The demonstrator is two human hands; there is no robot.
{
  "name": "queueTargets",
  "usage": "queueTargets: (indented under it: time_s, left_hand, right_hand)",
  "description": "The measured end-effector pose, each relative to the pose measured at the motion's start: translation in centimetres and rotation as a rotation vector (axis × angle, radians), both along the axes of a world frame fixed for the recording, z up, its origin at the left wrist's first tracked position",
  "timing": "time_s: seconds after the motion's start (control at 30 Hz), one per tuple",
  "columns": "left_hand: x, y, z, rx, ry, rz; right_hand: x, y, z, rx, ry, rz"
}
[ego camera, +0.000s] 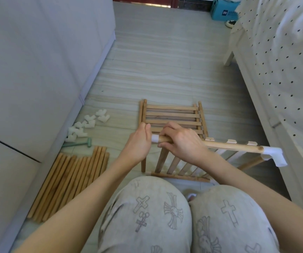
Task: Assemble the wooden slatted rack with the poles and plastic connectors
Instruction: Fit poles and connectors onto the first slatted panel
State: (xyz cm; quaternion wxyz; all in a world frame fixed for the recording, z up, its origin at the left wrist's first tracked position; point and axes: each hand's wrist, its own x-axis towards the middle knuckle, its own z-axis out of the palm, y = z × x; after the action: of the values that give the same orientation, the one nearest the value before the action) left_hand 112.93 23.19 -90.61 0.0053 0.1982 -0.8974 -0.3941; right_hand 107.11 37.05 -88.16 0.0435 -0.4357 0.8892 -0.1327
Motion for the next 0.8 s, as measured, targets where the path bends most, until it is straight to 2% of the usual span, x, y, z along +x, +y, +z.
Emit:
queueTargets:
  time_s: [0.17, 0.33, 0.43, 0.53, 0.63, 0.73, 0.8]
  left_hand:
    - [0.0, -0.3, 0.3, 0.207, 0.035, -0.002]
    - [-0.3, -2.6, -0.1, 0.616, 0.021, -0.168]
    - [-1.0, -2.7, -0.3, 0.612, -0.026, -0.390]
    - [-1.9, -2.5, -0.1, 0.686, -0.028, -0.479]
    - [-2.1, -2.6, -0.1, 0.650, 0.001, -0.594]
    - [-2.1, -2.6, -0.4, 0.668, -0.013, -0.650]
    - [-2.0, -2.1, -0.6, 0.658, 0.042, -0.611]
  right_hand:
    - [-1.6, 1.8, 0.8, 0.106, 0.068, 0.003]
    - [-3.1, 5.0, 1.0, 0.313, -0.021, -0.078]
    - [-3.0, 5.6, 0.4, 0.375, 0.051, -0.058]
    - [-3.7, 5.6, -0.1, 0.340, 0.138, -0.052]
    - [-4.0, 6.0, -0.9, 0.268, 0.202, -0.030]
    - [-4.3, 6.2, -2.1, 0.176, 0.324, -0.002]
    - [-4.5, 6.2, -2.5, 0.078, 0.402, 0.008]
